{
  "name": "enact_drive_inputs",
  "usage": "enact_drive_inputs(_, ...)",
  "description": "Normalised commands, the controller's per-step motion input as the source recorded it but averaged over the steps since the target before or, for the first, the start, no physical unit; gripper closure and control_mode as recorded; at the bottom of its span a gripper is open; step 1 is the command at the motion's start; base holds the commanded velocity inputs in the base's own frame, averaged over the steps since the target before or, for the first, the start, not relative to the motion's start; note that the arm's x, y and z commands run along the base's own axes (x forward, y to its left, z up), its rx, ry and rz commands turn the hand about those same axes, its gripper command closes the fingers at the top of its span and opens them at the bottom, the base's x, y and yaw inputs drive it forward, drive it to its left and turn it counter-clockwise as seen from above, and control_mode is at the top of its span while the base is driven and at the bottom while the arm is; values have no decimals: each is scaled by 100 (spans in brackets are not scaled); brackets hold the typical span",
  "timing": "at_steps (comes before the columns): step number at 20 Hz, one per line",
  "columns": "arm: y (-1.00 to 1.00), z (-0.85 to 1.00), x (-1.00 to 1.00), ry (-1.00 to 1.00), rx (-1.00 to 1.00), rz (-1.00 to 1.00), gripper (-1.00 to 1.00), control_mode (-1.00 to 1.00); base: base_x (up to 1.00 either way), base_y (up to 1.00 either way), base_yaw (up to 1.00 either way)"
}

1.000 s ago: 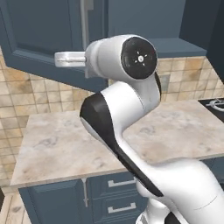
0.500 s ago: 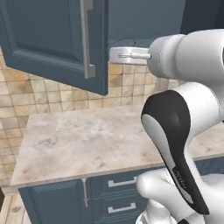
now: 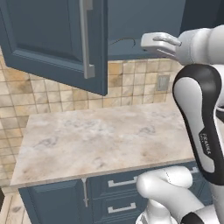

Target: Open the cabinet and move the ladle to the pot. Then close the cabinet.

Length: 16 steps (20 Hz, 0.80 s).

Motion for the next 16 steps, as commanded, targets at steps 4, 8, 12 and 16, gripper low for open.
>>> enact_drive_inputs(4,3,-27,87,1,11,14,-100,-100,0,0,0)
enact_drive_inputs(8,43,-16,51,5,2,12,-100,-100,0,0,0)
enact_drive_inputs(12,60,0,32,10,0,12,-100,-100,0,0,0)
enact_drive_inputs(16,44,0,32,10,0,15,-100,-100,0,0,0)
